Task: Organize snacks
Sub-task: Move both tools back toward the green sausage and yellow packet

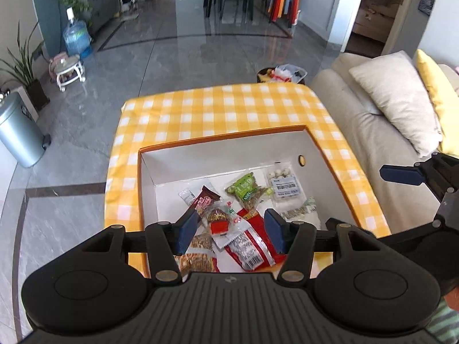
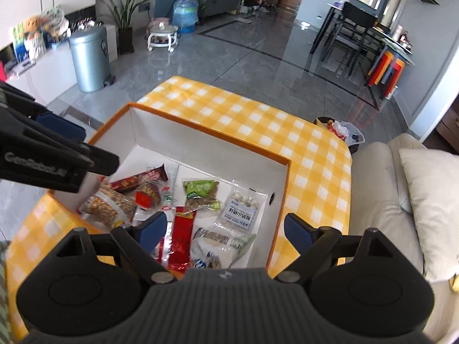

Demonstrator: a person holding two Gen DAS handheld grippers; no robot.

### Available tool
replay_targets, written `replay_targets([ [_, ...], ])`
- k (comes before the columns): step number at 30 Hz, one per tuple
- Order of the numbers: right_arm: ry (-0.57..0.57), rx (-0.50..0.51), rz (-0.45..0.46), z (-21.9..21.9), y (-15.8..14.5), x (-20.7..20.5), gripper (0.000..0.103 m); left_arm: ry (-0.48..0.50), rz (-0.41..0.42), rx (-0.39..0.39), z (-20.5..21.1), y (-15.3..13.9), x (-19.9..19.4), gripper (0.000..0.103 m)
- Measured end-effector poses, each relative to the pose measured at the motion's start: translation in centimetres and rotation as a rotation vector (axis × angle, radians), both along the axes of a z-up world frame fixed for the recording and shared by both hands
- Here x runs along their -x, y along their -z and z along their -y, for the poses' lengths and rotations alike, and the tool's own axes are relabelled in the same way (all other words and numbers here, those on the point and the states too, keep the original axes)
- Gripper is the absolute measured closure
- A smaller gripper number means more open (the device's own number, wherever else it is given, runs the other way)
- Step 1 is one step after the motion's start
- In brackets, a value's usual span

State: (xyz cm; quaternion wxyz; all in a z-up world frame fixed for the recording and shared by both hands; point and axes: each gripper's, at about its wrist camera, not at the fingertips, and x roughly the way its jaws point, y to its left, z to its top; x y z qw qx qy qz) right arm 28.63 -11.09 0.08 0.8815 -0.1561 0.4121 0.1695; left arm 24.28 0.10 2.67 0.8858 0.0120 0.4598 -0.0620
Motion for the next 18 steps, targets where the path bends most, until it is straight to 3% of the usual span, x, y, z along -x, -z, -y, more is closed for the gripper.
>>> replay_targets([
  [9,0.048,-0.091,0.094,2.3,-3.3,7.8,0.012,0.025,0.110,0.019,-0.4,-2.5,7.0,0.035],
  [18,0.109,-0.159,0.245,2.9,-2.9,16.6,0.008,-0.019,0.221,0.069,-1.8,-1.0,14.0,0.033],
])
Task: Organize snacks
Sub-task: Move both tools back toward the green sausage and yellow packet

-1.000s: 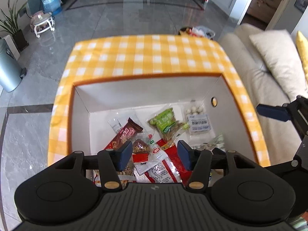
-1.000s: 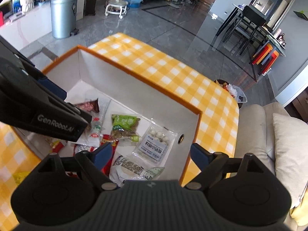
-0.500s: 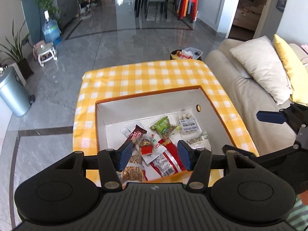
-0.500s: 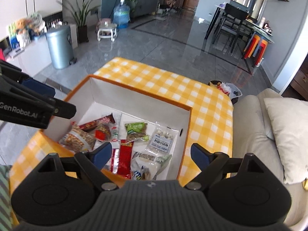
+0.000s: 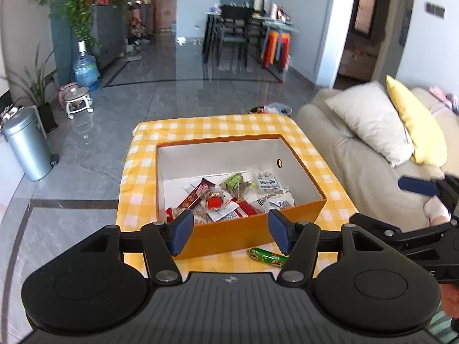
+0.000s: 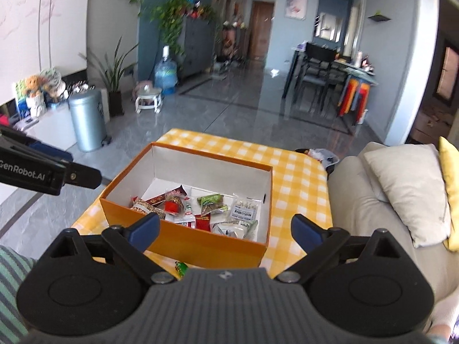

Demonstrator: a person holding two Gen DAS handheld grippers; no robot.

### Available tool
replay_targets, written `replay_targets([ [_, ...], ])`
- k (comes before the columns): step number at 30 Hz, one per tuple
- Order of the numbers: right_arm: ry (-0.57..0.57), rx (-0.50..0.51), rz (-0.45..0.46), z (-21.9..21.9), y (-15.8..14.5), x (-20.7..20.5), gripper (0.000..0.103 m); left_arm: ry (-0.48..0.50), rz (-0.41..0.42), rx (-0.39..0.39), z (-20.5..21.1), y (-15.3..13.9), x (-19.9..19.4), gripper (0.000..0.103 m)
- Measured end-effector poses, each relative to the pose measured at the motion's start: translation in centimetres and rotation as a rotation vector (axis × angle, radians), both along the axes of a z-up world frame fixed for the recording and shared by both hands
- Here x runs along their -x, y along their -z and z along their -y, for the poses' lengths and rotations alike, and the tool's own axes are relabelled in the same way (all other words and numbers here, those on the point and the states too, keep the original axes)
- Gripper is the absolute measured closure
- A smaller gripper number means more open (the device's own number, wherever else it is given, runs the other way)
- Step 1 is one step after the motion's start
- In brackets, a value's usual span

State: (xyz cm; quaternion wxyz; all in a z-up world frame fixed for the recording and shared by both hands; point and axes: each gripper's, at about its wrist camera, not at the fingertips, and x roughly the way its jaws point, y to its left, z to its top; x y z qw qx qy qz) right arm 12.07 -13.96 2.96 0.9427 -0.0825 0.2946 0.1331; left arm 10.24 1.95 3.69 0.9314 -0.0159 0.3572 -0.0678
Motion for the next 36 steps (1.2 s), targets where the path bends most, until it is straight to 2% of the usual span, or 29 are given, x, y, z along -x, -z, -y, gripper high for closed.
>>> replay_targets([
  [7,0.102,-0.067,0.040,0.8,2.4,4.3,0.008,-0.060,-0.013,0.168,-2.6,3.2,3.9,0.033],
  [13,0.182,-0.119,0.005,1.9,5.1,6.6,0.009,-0.124,-0.037,0.210,-3.3,5.6,5.8,0.033],
  [16,0.195,-0.139,-0.014,2.2,6.5,7.2,0.014,-0.140,-0.087,0.235,-3.0,7.4,6.0,0.033],
  [20,0.163,-0.098,-0.034,1.7,8.4,6.9,0.028,-0.135,-0.145,0.202,-2.0,9.5,5.8,0.033],
  [25,0.129,-0.069,-0.078,1.3,10.4,6.2,0.040,-0.139,-0.195,0.191,-1.4,11.1,5.2,0.037],
  [36,0.069,-0.033,-0.133,0.1,13.2,3.5,0.047,-0.228,-0.280,0.204,-0.5,14.0,2.4,0.037],
])
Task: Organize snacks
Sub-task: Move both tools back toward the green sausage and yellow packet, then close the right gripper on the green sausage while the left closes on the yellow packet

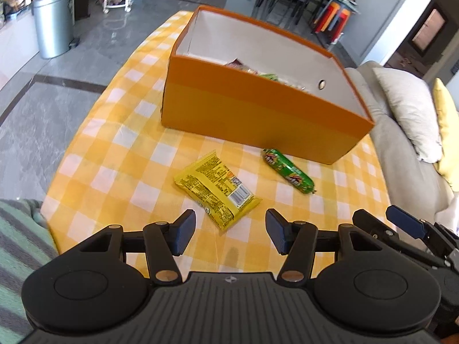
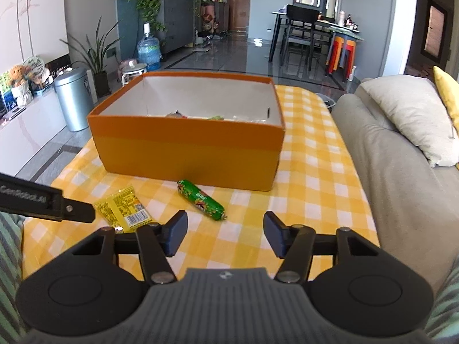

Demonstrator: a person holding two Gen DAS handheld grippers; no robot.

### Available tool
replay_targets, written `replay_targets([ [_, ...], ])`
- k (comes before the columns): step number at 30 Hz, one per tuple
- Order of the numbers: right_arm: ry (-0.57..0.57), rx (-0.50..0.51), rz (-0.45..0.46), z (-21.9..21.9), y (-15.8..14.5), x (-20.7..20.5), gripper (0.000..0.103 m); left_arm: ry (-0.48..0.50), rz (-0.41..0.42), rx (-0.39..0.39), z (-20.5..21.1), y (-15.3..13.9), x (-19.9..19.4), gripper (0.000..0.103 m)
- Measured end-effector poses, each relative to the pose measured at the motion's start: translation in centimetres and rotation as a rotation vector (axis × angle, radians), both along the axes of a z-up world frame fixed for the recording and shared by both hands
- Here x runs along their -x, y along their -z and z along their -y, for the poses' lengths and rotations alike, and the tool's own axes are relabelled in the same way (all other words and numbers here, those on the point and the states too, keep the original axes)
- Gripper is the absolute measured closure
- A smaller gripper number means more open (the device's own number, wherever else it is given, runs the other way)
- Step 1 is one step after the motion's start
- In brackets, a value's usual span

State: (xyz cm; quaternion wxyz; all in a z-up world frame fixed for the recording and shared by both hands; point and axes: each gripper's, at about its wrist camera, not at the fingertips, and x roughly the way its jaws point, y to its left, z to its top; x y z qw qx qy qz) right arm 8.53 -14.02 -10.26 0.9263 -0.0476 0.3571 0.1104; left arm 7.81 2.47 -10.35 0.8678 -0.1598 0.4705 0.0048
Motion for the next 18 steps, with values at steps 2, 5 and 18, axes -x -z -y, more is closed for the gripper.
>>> replay_targets([
  [2,-0.017,0.000,-0.011,-0.3,0.5,-0.6,0.050,-0.010,-0.011,-0.005,0.2,0.7,-0.5,0.037],
  [5,-0.045,0.006,-0.027,-0.7,1.6,-1.5,0.052,0.006,-0.025,-0.033,0.9,1.8,-1.3,0.037],
  [18,-0.159,0.066,-0.086,-2.3,6.3,-6.4,0.055,0.097,-0.085,-0.182,2.6,5.1,-3.0,0.053],
])
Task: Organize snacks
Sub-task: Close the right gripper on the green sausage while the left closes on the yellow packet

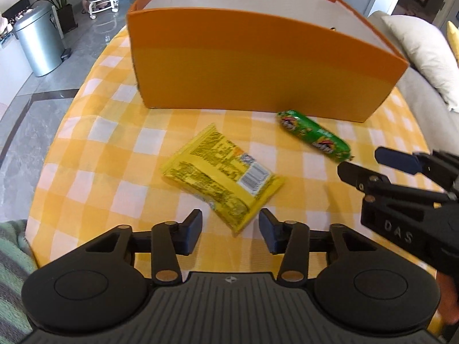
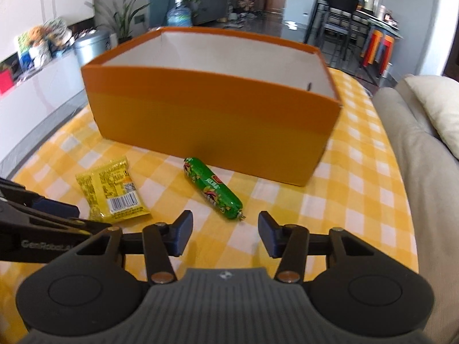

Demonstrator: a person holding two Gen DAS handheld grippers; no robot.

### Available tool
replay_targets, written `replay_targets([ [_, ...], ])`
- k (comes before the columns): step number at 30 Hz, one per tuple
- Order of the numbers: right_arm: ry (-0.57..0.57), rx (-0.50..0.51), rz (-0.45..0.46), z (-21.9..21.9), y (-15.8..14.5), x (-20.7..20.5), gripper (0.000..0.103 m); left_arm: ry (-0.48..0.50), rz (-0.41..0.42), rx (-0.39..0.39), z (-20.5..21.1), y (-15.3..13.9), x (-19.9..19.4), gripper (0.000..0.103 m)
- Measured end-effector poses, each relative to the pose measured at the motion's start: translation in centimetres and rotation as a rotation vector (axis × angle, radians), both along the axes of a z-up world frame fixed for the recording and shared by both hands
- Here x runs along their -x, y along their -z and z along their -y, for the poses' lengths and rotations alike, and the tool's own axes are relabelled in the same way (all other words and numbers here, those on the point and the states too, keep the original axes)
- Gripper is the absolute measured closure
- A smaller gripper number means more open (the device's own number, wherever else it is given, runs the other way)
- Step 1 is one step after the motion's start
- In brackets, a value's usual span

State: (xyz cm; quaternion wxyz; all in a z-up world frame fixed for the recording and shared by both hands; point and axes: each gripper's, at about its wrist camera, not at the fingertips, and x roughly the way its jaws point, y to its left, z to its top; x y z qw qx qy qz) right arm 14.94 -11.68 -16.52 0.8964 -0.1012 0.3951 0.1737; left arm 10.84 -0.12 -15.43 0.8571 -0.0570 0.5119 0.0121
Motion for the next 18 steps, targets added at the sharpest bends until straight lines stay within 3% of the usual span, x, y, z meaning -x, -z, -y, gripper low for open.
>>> replay_targets([
  [5,-0.073,0.047,0.012,-0.6,1.6,-2.1,0.054,-0.044,-0.025,-0.049,-1.4,0.1,-0.1,0.058],
  [9,-0.094,0.023,-0.008,-0.5,2.2,-3.5,0.055,-0.116,-0.026,-0.067,-3.2,-0.2,-0.1,0.058],
  [18,-0.096,-0.015,-0.037,-1.6,2.2,-3.9,0.081,-0.189,0.004,-0.082,-5.4,-1.4,-0.7,0.055],
])
